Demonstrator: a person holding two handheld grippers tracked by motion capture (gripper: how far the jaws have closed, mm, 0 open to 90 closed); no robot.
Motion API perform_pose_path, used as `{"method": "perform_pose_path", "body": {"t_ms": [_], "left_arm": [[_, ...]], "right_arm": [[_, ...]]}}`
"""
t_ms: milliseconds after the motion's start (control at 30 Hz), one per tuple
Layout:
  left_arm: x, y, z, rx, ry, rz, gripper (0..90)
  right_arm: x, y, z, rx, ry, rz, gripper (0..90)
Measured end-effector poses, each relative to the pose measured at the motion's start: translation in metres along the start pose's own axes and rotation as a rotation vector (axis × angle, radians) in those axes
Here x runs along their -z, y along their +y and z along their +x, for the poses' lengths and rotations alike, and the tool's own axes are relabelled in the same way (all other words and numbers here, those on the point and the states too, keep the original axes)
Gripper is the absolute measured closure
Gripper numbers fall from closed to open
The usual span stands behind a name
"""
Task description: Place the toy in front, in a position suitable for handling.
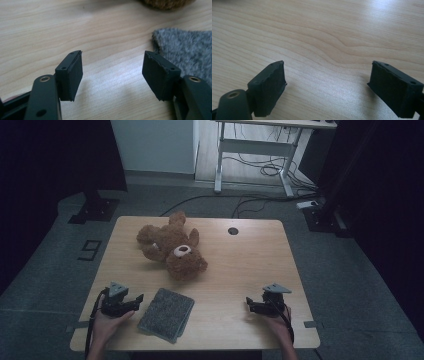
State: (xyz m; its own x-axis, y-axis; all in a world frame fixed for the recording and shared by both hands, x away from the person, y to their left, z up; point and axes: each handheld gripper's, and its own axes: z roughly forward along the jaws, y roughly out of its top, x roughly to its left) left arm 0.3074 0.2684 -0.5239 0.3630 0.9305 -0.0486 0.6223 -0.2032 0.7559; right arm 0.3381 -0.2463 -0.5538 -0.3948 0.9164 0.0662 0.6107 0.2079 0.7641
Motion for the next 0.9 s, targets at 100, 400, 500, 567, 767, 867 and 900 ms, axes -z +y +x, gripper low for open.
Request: {"method": "perform_pose_path", "body": {"t_ms": [100,400,500,567,767,867,900], "left_arm": [[0.002,0.001,-0.001,-0.003,0.008,-0.013,32.7],[0.003,0.008,-0.004,-0.012,0.006,-0.035,33.5],[0.002,0.019,-0.005,-0.033,0.011,-0.049,33.5],[0.001,0.022,-0.005,-0.042,0.022,-0.051,33.5],[-0.013,0.041,-0.003,-0.064,0.023,-0.051,34.1],[-0.025,0.052,0.001,-0.065,0.017,-0.040,33.8],[-0.028,0.055,0.003,-0.060,0.011,-0.043,33.7]], "right_arm": [[0.000,0.000,0.002,0.009,-0.016,-0.015,13.5],[0.005,0.003,0.011,-0.009,0.016,-0.054,13.6],[0.002,0.008,0.017,-0.007,0.045,-0.057,13.7],[0.001,0.009,0.018,-0.001,0.050,-0.059,13.8],[-0.012,0.022,0.037,0.042,0.073,-0.064,14.3],[-0.017,0.031,0.044,0.046,0.094,-0.078,15.4],[-0.019,0.034,0.047,0.046,0.107,-0.083,15.4]]}}
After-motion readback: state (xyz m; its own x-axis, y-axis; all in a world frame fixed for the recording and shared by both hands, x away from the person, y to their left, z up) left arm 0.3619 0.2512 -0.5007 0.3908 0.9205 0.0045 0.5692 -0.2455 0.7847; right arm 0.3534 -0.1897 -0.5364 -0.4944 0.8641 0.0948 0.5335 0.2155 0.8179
